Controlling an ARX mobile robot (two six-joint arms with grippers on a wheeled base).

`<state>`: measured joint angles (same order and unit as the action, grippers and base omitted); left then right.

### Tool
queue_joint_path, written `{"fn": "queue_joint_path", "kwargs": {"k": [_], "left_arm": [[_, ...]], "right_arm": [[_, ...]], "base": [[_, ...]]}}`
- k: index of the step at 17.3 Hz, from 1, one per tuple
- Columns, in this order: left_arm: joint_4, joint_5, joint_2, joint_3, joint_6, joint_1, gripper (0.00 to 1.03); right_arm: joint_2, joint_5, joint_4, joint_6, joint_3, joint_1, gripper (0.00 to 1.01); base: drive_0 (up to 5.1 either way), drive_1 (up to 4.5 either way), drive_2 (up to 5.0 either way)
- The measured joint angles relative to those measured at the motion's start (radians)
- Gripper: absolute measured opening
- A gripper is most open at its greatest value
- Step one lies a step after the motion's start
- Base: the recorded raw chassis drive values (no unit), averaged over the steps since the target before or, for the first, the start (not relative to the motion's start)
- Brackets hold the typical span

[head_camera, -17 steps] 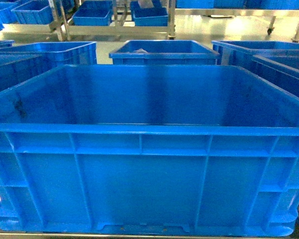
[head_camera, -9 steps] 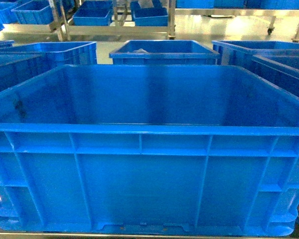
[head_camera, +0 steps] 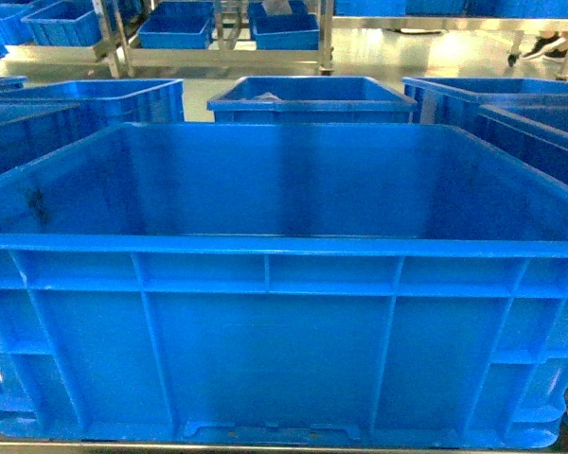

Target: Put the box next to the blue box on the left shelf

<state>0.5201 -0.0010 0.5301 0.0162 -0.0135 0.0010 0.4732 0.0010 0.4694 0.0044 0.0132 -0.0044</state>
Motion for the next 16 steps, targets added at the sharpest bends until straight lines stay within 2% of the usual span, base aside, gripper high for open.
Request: {"fn": "queue_joint_path", "kwargs": {"k": [4,12,14,16], "left_arm": [[-0.158,0.0,-0.165,0.0,0.0,0.0,0.03],[-0.325,0.0,-0.334,0.0,0.0,0.0,0.03],[-0.351,-0.001,-0.361,0.0,0.0,0.0,0.03],[-0.399,-0.002,-0.394,0.001,0.0,0.0,0.03]], "right_arm": [[-0.149,0.0,-0.145,0.0,0.0,0.0,0.02],[-0.299,0.0,-0.294,0.0,0.0,0.0,0.02],[-0.423,-0.003,-0.471,-0.001,0.0,0.0,0.02],[-0.456,-0.002,-0.478,-0.001,0.0,0.0,0.02]], "base": [[0.0,0.0,0.0],[0.0,0.0,0.0],[0.0,0.0,0.0],[0.0,0.0,0.0]]}}
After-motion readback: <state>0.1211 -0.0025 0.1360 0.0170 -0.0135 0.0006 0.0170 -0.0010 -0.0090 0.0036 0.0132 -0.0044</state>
